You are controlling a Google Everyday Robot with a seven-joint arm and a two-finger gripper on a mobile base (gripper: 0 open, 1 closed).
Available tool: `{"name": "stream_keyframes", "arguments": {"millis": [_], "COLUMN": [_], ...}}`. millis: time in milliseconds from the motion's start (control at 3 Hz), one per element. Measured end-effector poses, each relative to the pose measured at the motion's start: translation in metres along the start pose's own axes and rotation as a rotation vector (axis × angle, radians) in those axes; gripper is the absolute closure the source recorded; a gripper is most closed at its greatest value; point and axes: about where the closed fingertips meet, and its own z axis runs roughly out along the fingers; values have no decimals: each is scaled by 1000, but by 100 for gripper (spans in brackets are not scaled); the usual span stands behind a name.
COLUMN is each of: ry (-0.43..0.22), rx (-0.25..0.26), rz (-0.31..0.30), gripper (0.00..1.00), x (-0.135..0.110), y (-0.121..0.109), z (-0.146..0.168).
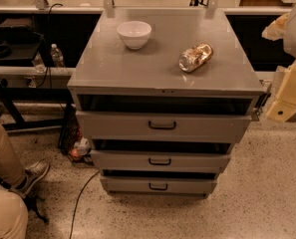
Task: Open top drawer
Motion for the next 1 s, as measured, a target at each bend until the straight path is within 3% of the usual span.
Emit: {"name": "stream_keyframes", "arguments": {"millis": [333, 1000], "ry": [-5, -79], "rx": [0, -13], "rz": [-2, -17], "gripper": [0, 0], "x": [0, -1], "y": [1, 24], "z": [3, 49]}}
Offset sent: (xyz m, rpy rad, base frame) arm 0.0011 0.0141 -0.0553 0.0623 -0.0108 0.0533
